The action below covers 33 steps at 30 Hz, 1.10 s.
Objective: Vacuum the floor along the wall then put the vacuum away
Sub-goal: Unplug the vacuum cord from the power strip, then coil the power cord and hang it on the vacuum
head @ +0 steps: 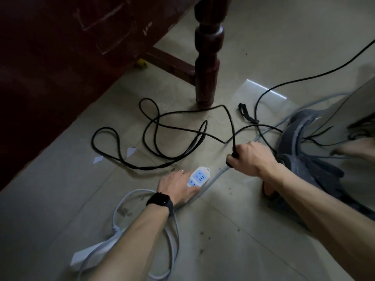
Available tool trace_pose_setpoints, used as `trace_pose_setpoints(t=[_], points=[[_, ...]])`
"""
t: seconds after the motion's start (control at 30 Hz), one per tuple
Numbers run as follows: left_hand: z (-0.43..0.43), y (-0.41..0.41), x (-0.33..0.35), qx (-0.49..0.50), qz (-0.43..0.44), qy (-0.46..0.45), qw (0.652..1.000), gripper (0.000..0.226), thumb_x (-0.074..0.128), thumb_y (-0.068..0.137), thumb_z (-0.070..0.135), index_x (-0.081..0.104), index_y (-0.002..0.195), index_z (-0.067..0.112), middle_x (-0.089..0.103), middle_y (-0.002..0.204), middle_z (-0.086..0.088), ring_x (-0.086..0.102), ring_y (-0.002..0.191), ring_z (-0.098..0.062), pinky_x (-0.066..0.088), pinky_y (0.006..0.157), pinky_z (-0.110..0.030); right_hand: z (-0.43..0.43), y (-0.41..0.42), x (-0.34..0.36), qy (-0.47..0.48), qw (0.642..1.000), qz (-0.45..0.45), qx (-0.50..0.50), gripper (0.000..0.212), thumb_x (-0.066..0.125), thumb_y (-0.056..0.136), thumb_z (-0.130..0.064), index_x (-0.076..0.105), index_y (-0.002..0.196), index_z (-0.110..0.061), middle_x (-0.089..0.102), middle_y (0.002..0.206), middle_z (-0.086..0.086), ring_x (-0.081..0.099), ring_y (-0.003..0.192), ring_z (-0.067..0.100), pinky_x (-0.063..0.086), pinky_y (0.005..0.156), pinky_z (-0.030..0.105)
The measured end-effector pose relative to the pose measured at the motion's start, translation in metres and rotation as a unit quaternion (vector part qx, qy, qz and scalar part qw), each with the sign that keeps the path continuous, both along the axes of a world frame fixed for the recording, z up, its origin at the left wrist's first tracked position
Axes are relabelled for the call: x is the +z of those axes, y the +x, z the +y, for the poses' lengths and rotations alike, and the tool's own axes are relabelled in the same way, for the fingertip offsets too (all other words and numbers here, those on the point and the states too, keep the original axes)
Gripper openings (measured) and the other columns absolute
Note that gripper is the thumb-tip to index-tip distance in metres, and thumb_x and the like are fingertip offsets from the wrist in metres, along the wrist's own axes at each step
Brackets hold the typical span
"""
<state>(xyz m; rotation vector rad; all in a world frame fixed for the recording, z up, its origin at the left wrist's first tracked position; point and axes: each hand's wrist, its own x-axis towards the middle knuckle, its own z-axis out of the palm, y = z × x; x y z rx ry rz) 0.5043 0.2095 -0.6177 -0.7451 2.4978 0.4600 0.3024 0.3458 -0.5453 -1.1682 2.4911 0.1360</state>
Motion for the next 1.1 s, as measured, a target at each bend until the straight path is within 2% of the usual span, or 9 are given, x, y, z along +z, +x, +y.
trace_pose_setpoints(t=[0.07,0.13,0.23,0.33,0.53,0.7,0.8,0.97,1.1], points=[[-0.015,0.003,0.008,0.010,0.068,-0.028,0.997,0.053,0.049,0.093,0.066,0.053,0.125,0.025,0.058,0.123,0.000,0.056,0.114,-0.022,0.049,0.087,-0.036,0.008,-0.001,-0.002,-0.013,0.999,-0.022,-0.043,0.035,0.053,0.089,-0.053,0.062,0.084,-0.019,0.065,0.082,0.010,0.062,0.078,0.033,0.041,0.062,0.031],[-0.032,0.000,0.011,0.010,0.122,-0.081,0.989,0.049,0.056,0.093,0.057,0.049,0.126,0.021,0.056,0.126,-0.002,0.053,0.115,-0.022,0.049,0.089,-0.036,0.015,0.001,-0.005,-0.021,0.997,-0.039,-0.068,0.036,0.053,0.088,-0.055,0.062,0.085,-0.020,0.062,0.079,0.007,0.057,0.073,0.031,0.042,0.062,0.032],[-0.053,-0.011,0.008,0.001,0.069,-0.117,0.991,0.074,0.064,0.089,0.049,0.034,0.148,0.015,0.040,0.150,-0.007,0.039,0.136,-0.026,0.038,0.107,-0.040,0.022,0.008,-0.006,-0.015,0.996,-0.058,-0.062,0.035,0.051,0.089,-0.055,0.058,0.086,-0.021,0.060,0.079,0.005,0.054,0.072,0.028,0.041,0.063,0.032],[-0.061,-0.023,0.000,-0.019,-0.015,-0.124,0.992,0.060,0.056,0.095,0.050,0.043,0.146,0.020,0.028,0.159,-0.008,0.025,0.147,-0.026,0.025,0.117,-0.042,0.027,0.011,-0.006,-0.016,0.993,-0.094,-0.065,0.033,0.048,0.090,-0.054,0.057,0.085,-0.023,0.064,0.081,0.004,0.058,0.074,0.027,0.043,0.065,0.033],[-0.056,-0.031,-0.005,-0.045,-0.019,-0.110,0.993,0.033,0.036,0.106,0.038,0.051,0.130,0.022,0.060,0.130,-0.005,0.055,0.119,-0.026,0.041,0.096,-0.038,0.041,0.004,0.002,-0.017,0.985,-0.132,-0.114,0.027,0.048,0.092,-0.052,0.046,0.079,-0.029,0.065,0.082,0.001,0.061,0.076,0.026,0.050,0.070,0.036],[-0.054,-0.029,-0.008,-0.069,-0.094,-0.065,0.991,0.045,0.052,0.098,0.043,0.038,0.137,0.024,0.058,0.129,-0.005,0.056,0.119,-0.027,0.044,0.094,-0.040,0.048,0.006,0.000,0.003,0.983,-0.152,-0.107,0.021,0.049,0.091,-0.050,0.050,0.086,-0.029,0.066,0.085,0.003,0.061,0.078,0.027,0.052,0.079,0.039],[-0.044,-0.021,-0.011,-0.121,-0.145,-0.087,0.978,0.036,0.050,0.098,0.024,0.047,0.133,0.020,0.057,0.131,-0.007,0.055,0.120,-0.027,0.045,0.094,-0.039,0.050,0.008,-0.003,0.000,0.980,-0.165,-0.111,0.023,0.050,0.091,-0.050,0.053,0.086,-0.028,0.067,0.084,0.001,0.063,0.078,0.025,0.054,0.078,0.039],[-0.034,-0.033,0.025,0.003,-0.060,-0.002,0.998,0.031,0.037,0.102,0.025,0.055,0.125,0.014,0.058,0.128,-0.014,0.059,0.113,-0.034,0.047,0.089,-0.038,0.058,0.015,0.004,-0.052,0.958,-0.222,-0.172,0.021,0.052,0.092,-0.036,0.054,0.078,-0.020,0.067,0.087,0.004,0.064,0.081,0.027,0.053,0.076,0.037],[-0.013,-0.047,0.118,0.079,0.026,0.047,0.995,0.029,0.039,0.105,0.030,0.052,0.124,0.013,0.064,0.121,-0.021,0.061,0.109,-0.039,0.044,0.081,-0.037,0.078,0.043,0.051,-0.126,0.904,-0.310,-0.268,0.017,0.043,0.094,-0.022,0.054,0.081,-0.021,0.069,0.085,0.008,0.066,0.082,0.032,0.054,0.083,0.042]])
